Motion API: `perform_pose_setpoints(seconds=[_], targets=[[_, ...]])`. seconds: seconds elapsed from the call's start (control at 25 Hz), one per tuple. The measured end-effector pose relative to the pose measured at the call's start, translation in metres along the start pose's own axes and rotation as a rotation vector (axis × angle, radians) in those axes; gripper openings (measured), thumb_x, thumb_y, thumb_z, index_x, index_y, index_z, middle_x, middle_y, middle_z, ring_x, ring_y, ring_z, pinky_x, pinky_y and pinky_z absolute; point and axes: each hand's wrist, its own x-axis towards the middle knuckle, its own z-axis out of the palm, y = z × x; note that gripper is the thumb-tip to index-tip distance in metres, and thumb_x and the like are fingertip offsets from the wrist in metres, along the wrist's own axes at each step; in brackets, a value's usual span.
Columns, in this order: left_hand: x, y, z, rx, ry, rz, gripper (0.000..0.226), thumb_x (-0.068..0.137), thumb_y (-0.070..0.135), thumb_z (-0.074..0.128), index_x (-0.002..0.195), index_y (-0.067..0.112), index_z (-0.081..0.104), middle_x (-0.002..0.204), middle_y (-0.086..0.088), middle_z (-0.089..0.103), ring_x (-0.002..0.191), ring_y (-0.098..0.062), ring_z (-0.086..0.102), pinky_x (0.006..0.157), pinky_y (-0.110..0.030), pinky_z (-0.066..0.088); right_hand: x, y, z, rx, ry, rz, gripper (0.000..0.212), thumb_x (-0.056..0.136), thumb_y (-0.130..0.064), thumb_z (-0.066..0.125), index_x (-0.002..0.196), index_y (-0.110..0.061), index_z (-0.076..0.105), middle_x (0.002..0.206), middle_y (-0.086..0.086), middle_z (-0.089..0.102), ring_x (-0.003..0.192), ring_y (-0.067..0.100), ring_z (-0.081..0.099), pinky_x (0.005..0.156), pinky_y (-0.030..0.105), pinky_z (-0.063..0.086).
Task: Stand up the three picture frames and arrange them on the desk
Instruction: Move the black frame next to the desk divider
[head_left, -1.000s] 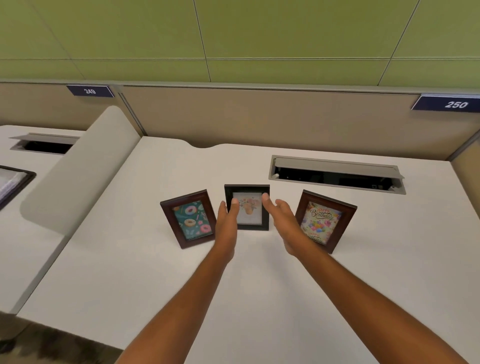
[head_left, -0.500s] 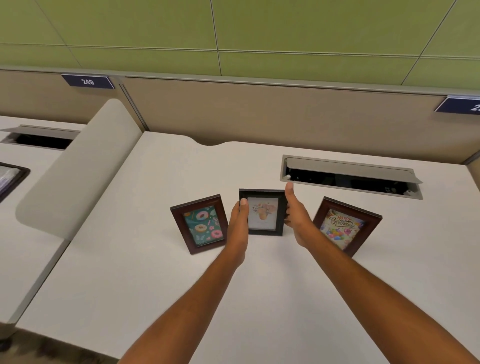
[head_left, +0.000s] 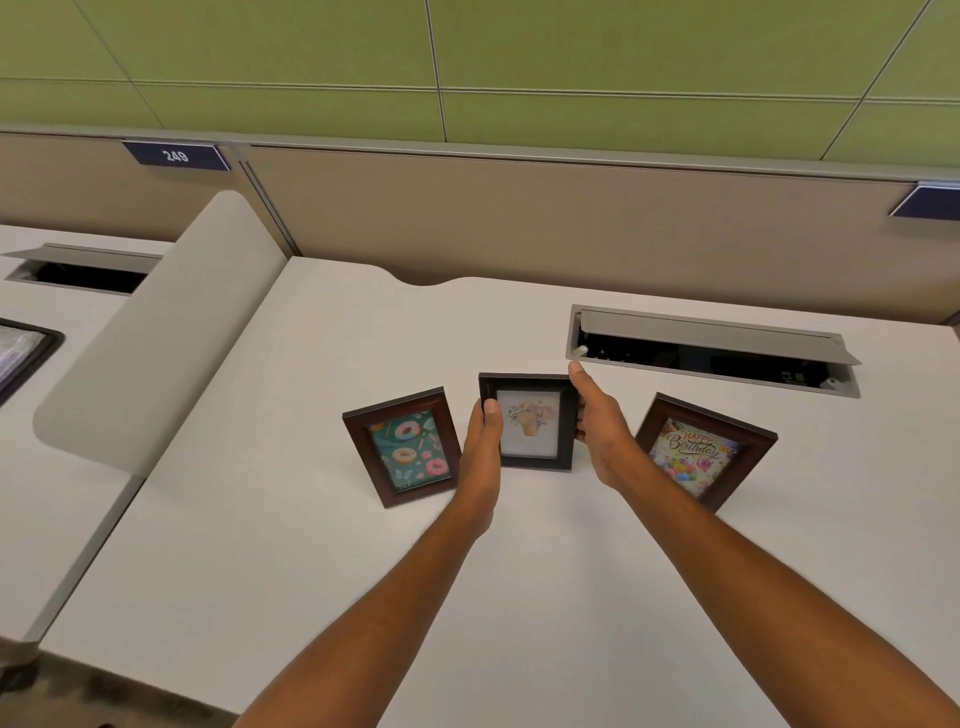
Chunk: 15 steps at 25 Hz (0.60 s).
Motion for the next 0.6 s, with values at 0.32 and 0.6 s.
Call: perform_pose_setpoints(seconds=[0.32, 0.6], targets=[[-0.002, 0.031, 0.006, -0.006, -0.059, 0.067, 0.099, 0.088, 0.096, 0.034, 0.173, 0.045, 0.024, 0.179, 0.014, 0.031, 0.167, -0.014, 0.025, 0.138, -0.055, 0.02, 0.004, -0.034, 0.003, 0.048, 0.025, -0.103, 0.047, 0.094, -0.075, 0.057, 0.104, -0.035, 0.08, 0.097, -0.01, 0.086, 0.093, 0.013, 0.08, 0.081, 0.031, 0.053], [0.019, 0.095, 0.004, 0.043, -0.074, 0.172, 0.061, 0.098, 0.089, 0.025, 0.141, 0.059, 0.057, 0.134, 0.026, 0.069, 0.126, 0.005, 0.059, 0.131, -0.047, 0.034, 0.017, -0.098, 0.011, 0.049, 0.027, -0.193, 0.061, 0.085, -0.081, 0.061, 0.112, -0.03, 0.08, 0.109, -0.005, 0.085, 0.11, 0.021, 0.077, 0.094, 0.041, 0.055]])
